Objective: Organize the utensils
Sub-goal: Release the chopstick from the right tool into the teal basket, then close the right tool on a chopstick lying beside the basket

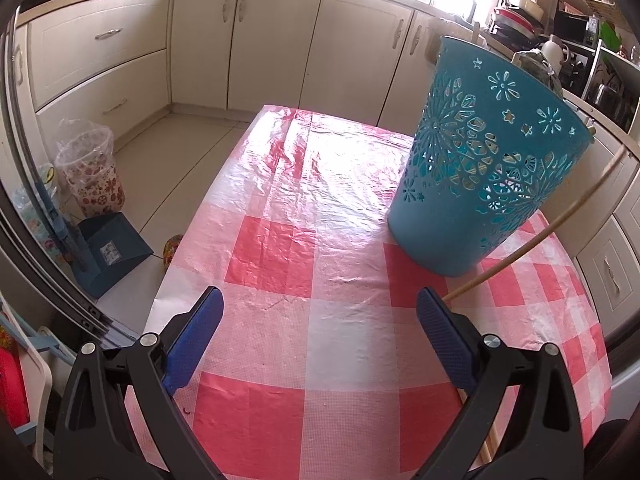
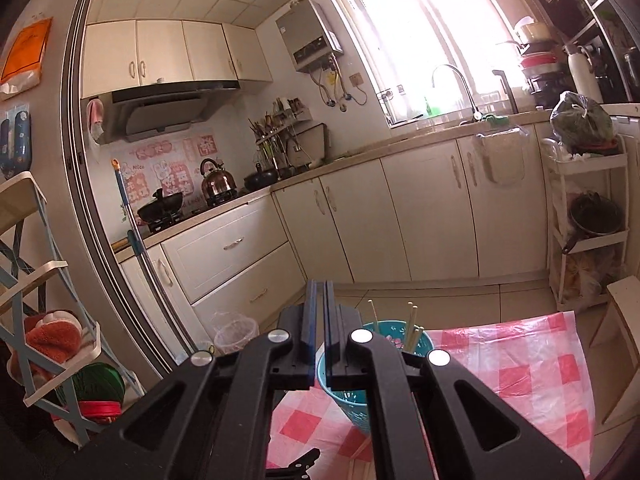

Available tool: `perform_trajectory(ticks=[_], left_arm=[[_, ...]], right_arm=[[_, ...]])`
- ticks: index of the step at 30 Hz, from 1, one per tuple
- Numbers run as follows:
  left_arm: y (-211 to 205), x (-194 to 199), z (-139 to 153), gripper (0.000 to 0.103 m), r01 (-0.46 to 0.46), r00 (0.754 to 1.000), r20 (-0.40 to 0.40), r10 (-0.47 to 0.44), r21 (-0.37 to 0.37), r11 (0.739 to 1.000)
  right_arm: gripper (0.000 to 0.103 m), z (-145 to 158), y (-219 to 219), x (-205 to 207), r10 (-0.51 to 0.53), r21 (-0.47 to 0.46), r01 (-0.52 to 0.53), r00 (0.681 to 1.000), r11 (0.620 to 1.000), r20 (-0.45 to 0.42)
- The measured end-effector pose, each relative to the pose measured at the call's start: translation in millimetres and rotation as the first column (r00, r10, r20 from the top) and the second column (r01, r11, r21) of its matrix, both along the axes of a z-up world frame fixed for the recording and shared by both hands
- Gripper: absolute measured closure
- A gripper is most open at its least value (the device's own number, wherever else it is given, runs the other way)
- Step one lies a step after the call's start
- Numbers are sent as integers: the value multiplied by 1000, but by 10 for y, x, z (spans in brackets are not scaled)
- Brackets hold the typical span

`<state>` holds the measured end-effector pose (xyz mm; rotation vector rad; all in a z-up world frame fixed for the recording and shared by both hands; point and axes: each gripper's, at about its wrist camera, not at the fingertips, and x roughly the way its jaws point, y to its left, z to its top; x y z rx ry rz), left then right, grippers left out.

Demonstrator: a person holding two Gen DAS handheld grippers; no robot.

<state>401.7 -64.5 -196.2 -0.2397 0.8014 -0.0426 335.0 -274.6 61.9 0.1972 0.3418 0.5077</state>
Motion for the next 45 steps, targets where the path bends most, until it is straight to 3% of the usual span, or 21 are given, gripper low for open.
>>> perform_trajectory(ticks=[3,4,5,6,7,9,11,13,15,17,18,24,33,36,37,38,40,45], left_arm=[[21,-2,1,10,-2,1000,3,2,-9,1000],[23,2,-4,10,-3,1000,4,3,-13,1000],[27,3,-5,10,-3,1000,4,3,-16,1000],[31,4,-8,10,-4,1000,3,4,-19,1000],[37,1,-9,10,-4,1000,3,4,-23,1000],[50,0,-10,10,-2,1000,6,2,-34,999],[50,4,-14,10,1,1000,6,-1,-40,999],[53,0,-13,10,4,1000,8,-4,-39,999],[47,-2,-15,10,6,1000,9,-6,-40,999],[53,0,-17,10,2,1000,8,-1,-45,999],[57,2,-20,10,-1,1000,6,2,-49,999],[41,6,-22,10,2,1000,6,-1,-45,999],[53,-2,-19,10,4,1000,7,-3,-55,998],[61,2,-20,10,3,1000,7,-2,-61,998],[62,3,-18,10,3,1000,7,-2,-62,998],[68,4,-21,10,2,1000,7,-2,-63,998],[78,8,-24,10,3,1000,7,-2,-67,998],[88,11,-31,10,-1,1000,6,1,-75,997]], right_arm=[[99,-64,18,-20,-28,-51,26,999,998,-37],[90,-159,-10,-6,-45,-54,41,996,998,-83],[57,-287,-67,2,-71,-42,66,989,997,-132],[43,-455,-154,-17,-104,-19,102,977,995,-188],[37,-636,-254,-62,-137,7,143,963,990,-233],[38,-1025,-428,-112,-167,21,185,923,982,-346],[49,-1423,-542,-118,-207,-31,216,870,976,-448],[51,-1739,-633,-69,-219,-73,213,819,974,-530],[52,-1927,-698,13,-226,-93,213,772,973,-594],[52,-2088,-794,98,-187,-35,220,726,975,-662],[52,-2126,-811,129,-208,-49,237,714,970,-668],[52,-2204,-754,414,-320,-143,304,683,942,-657],[56,-2209,-439,766,-449,-447,220,734,867,-510],[57,-2199,-599,872,-473,-472,228,724,851,-502],[64,-2207,-648,897,-492,-492,234,712,839,-502],[64,-2201,-687,906,-500,-505,231,706,831,-501],[64,-2170,-757,902,-480,-480,220,700,849,-528],[59,-2144,-543,747,-425,-466,168,736,869,-528]])
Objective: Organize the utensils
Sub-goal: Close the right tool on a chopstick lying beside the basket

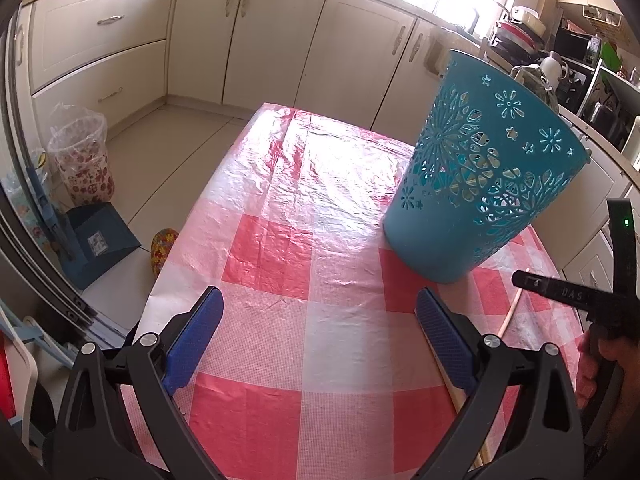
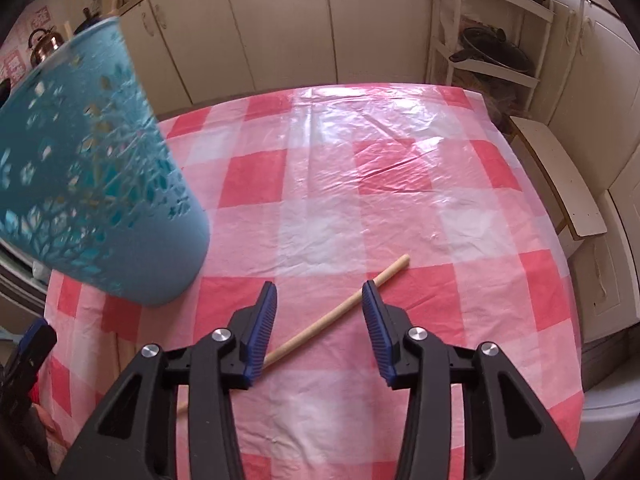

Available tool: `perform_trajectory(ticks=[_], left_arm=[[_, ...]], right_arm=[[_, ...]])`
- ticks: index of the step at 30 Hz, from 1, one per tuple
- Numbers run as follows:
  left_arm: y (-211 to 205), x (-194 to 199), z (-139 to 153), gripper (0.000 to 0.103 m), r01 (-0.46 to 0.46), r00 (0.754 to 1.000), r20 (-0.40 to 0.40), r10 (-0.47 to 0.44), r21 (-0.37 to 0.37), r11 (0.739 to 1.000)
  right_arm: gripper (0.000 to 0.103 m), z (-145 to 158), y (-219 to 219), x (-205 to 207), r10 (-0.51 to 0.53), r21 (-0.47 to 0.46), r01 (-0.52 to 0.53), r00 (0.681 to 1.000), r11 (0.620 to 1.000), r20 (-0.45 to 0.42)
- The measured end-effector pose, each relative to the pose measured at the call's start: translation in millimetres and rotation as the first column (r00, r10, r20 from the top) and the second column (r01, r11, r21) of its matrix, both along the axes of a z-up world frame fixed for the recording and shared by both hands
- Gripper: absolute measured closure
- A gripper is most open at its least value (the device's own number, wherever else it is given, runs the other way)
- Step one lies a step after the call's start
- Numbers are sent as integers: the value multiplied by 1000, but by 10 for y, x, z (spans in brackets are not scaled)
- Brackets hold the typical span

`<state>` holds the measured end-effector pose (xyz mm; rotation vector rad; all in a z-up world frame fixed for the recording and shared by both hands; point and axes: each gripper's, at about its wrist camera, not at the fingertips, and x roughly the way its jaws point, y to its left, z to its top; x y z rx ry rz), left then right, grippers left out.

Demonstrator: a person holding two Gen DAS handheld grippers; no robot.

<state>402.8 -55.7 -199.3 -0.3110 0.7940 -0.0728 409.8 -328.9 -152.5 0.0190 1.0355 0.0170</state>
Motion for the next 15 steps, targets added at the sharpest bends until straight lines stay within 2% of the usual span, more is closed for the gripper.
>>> perform_trajectory(ticks=[2,4,7,10,12,15], left_arm=[[1,3,-2,10,1,1000,-1,-1,0,1000],[3,7,-8,10,0,1000,-3,0,-4,1000],[14,13,-16,10,-2,1000,-6,2,-12,1000],[24,12,-19,10,-2,1000,-4,2,-17,1000],[18,6,-18,10,-3,1000,-3,3,-18,1000],[8,-1,-11,10,-1,1000,0,1,-13,1000]], right_arm=[[58,-87,120,-30,36,-46,-37,999,998,-24],[58,-104,196,-122,72,-92,-72,997,993,-8],[59,-109,210,-230,169,-100,-171,985,980,-27],[59,-84,144,-332,263,-105,-272,960,956,-95],[59,-61,17,-366,250,-111,-263,961,958,-117],[59,-48,-234,-311,157,-49,-163,982,985,-107]])
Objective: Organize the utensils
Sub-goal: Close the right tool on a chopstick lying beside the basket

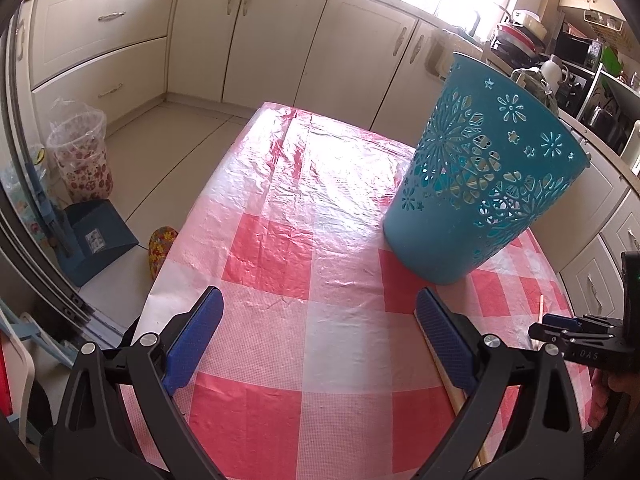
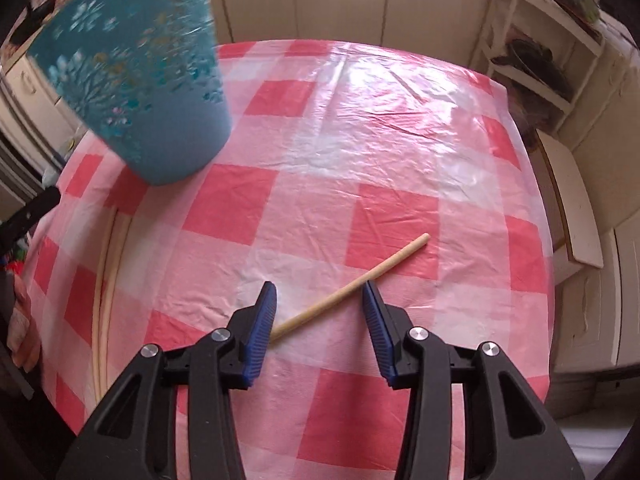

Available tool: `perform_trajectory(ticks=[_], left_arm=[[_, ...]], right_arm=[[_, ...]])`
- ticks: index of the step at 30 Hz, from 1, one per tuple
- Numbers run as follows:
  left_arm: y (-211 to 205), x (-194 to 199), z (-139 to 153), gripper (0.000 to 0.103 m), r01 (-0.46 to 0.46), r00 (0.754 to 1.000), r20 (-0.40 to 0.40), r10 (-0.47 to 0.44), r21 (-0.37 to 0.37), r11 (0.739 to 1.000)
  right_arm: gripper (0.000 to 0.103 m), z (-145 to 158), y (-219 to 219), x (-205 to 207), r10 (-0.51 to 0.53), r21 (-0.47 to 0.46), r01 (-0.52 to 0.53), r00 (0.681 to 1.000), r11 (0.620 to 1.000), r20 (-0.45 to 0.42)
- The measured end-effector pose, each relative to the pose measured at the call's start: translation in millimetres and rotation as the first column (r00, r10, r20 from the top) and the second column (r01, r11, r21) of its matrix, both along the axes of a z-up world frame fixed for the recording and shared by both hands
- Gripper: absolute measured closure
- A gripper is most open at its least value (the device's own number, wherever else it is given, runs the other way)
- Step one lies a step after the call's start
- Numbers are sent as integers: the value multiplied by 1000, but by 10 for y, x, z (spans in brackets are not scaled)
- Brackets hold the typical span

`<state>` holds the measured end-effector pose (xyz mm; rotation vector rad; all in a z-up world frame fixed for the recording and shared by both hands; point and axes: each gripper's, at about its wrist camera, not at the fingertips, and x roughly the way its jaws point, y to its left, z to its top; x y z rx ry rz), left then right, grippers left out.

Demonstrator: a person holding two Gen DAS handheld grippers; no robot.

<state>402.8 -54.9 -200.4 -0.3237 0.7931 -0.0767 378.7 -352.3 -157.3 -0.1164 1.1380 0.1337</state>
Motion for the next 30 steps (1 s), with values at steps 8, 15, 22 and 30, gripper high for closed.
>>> perform_trajectory(ticks=[8,15,22,30], left_arm=[[-6,10,-2,10,1,1000,-7,-1,2,1000],[3,7,2,10,0,1000,-2,0,-4,1000],[6,5,1,10,0,1000,-3,0,-5,1000],[23,-2,0,10,-2,1000,-1,2,-11,1000]], right_arm=[[63,-59,147,125,-39,-41,42,996,998,84],[85,-24,357,36,173,-65,-172,985,983,24],[74,-56,305,177,38,-27,-36,997,999,72],[92,-28,577,48,244,-56,-243,970,968,2]])
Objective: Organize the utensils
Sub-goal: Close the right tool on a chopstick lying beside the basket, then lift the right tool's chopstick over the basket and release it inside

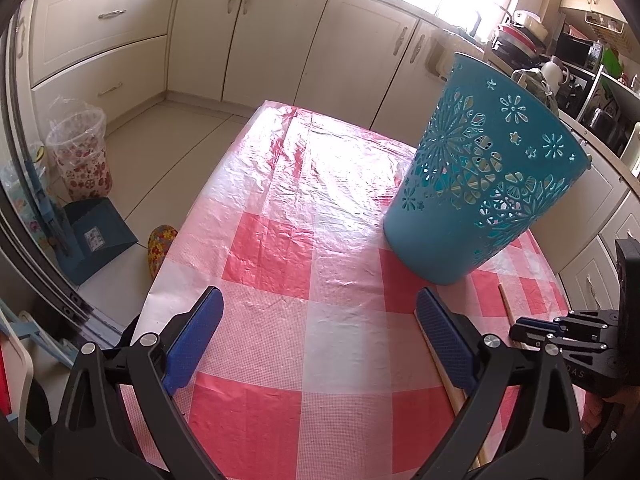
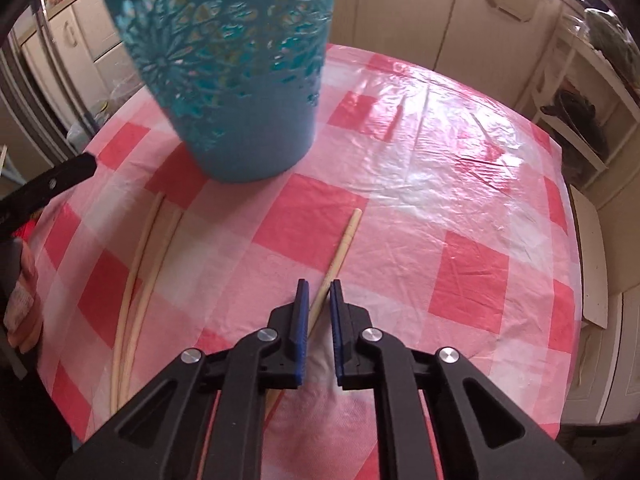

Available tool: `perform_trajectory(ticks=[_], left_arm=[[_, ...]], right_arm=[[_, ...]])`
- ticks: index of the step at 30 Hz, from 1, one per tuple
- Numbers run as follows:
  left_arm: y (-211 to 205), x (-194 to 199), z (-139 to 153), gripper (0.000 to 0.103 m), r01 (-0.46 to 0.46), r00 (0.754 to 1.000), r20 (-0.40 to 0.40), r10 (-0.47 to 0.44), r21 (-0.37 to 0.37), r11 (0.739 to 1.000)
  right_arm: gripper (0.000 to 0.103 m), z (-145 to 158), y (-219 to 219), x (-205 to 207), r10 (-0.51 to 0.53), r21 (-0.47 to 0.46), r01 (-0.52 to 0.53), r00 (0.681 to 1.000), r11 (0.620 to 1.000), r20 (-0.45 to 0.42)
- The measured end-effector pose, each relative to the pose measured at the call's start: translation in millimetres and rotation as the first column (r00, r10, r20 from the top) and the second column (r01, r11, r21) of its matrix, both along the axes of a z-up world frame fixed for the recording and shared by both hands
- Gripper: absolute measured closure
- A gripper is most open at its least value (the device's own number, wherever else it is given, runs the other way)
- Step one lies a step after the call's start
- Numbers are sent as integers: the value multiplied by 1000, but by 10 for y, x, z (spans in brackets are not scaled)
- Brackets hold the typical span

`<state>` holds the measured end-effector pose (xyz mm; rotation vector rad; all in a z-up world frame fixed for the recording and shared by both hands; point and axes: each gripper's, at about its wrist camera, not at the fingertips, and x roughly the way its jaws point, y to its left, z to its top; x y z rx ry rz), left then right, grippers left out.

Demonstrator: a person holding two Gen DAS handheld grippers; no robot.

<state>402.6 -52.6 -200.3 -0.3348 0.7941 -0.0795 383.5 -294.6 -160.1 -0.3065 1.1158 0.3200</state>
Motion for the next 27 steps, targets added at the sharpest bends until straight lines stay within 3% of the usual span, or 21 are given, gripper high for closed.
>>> perform_trajectory(ticks=[7,12,14,17,21,24,27], left_arm=[[-16,-3,2,10,2,1000,-1,-2,8,1000],[-2,14,0,10,0,1000,-6,0,1,1000],[1,16,0,10,0,1000,-5,0,-1,1000],[-3,19,1,10,4,1000,-5,-4,0,1000],[-11,9,2,10,9,1000,-4,-9,4,1000],[-12,10,2,10,6,1000,-5,-6,2,1000],[-11,11,1,10,7,1000,-7,-7,-1,1000]], right_arm=[[89,-6,-92,108,-110,42,109,994,993,22],[97,19,0,45,-87,19,87,996,996,24],[98,120,-100,-47,-121,119,117,992,986,22],[98,442,-304,-174,-180,381,158,983,911,23],[97,1116,-381,-261,-197,642,79,974,763,114],[97,1624,-248,-174,-229,708,-14,941,706,247],[97,1987,-19,-34,-300,713,-95,863,695,407]])
